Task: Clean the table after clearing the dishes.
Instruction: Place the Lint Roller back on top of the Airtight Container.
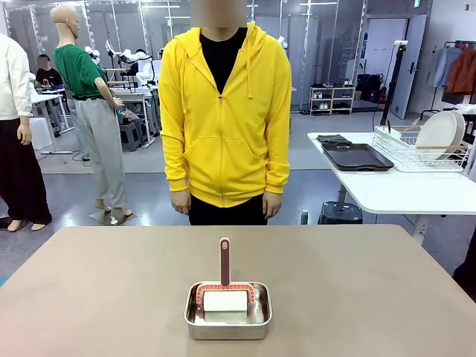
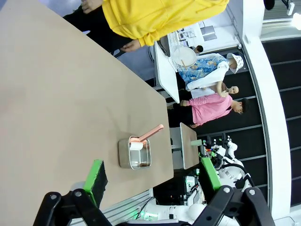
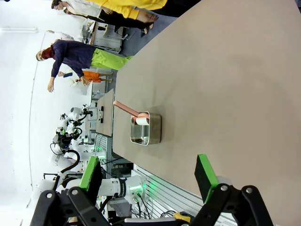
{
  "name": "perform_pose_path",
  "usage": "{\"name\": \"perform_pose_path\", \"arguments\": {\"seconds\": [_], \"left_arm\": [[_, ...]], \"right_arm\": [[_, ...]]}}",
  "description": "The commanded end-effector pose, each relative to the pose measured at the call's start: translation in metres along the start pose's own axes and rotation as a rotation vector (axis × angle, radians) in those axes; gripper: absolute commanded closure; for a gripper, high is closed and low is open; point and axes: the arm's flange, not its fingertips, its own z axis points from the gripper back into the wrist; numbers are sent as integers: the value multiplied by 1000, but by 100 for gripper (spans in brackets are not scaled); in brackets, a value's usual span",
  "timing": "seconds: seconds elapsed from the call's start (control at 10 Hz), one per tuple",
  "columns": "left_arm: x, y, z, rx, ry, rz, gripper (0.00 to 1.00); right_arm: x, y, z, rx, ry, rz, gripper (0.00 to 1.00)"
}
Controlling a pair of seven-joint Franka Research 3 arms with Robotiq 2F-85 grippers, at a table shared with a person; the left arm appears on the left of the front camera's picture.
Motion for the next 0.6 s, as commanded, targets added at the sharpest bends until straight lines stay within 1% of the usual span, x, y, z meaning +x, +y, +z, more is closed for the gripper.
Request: {"name": "perform_pose_path", "arguments": {"seconds": [0.0,0.5], "left_arm": [[1,-2,0,-13,-1,-12,0],[1,-2,0,-13,-1,-12,0]], "right_arm": [[0,2,0,3,-3,0,0],[0,2,0,3,-3,0,0]]}}
